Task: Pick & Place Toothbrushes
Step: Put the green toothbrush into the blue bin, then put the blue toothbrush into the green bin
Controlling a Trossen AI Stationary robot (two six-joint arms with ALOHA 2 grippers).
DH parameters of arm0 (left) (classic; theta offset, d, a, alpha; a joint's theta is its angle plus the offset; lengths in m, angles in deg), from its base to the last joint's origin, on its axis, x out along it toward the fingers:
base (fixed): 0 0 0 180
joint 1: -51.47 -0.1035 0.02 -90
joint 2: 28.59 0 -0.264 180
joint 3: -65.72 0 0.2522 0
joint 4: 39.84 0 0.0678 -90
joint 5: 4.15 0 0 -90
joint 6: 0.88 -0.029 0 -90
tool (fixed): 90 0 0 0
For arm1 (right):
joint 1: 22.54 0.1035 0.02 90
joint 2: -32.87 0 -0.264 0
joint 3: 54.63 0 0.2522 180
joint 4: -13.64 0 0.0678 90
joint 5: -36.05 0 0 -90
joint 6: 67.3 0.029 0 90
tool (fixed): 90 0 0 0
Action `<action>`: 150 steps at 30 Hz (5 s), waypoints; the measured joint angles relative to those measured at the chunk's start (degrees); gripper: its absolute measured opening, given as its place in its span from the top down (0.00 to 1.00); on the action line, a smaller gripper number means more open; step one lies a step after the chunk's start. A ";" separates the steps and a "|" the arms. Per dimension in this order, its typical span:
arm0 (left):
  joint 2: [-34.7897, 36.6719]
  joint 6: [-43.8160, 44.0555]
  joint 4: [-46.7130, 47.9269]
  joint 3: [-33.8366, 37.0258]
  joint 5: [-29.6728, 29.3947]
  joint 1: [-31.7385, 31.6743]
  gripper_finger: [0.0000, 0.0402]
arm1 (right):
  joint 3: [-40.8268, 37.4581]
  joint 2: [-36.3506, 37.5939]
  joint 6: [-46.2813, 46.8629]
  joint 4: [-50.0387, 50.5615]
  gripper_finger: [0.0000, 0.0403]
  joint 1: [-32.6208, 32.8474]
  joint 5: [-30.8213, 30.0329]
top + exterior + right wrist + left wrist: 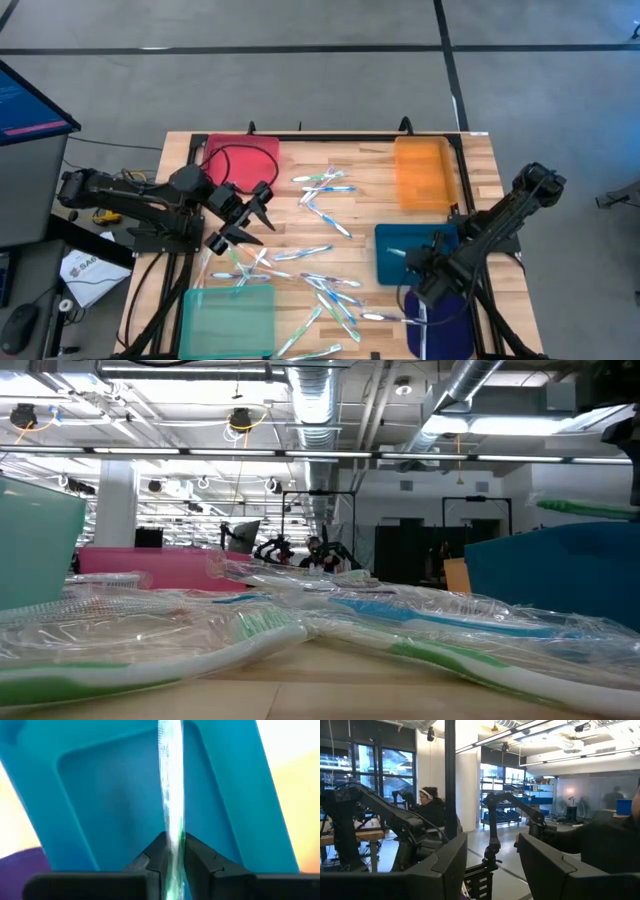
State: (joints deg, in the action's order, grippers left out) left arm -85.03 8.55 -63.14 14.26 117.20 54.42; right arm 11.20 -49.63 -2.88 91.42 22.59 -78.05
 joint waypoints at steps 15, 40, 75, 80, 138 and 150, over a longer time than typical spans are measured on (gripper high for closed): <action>0.00 -0.11 -0.46 0.00 0.02 0.86 0.57 | 0.01 0.14 -1.77 0.01 0.74 -3.08 -0.22; 0.02 -1.46 -0.72 0.00 -0.28 0.84 0.57 | 11.00 0.37 -16.85 -1.55 0.72 -9.38 -15.81; -1.83 -5.06 4.08 0.00 -9.34 0.77 0.57 | 11.09 0.90 -76.48 -67.86 0.72 -21.13 -17.78; -2.93 -11.66 4.45 -0.04 -13.00 0.77 0.57 | 11.11 0.87 -77.05 -69.27 0.72 -20.95 -17.89; -1.26 -7.47 5.13 -0.02 -3.87 24.12 0.57 | 12.10 -15.37 -52.83 -54.52 0.72 -45.69 4.81; 3.62 -6.98 17.91 0.00 -22.03 24.03 0.57 | 12.44 -15.62 -47.85 -50.79 0.40 -48.15 12.09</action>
State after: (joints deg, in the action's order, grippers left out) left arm -81.42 1.57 -45.23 14.26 95.17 78.45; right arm 23.65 -65.25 -50.73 40.63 -25.56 -65.96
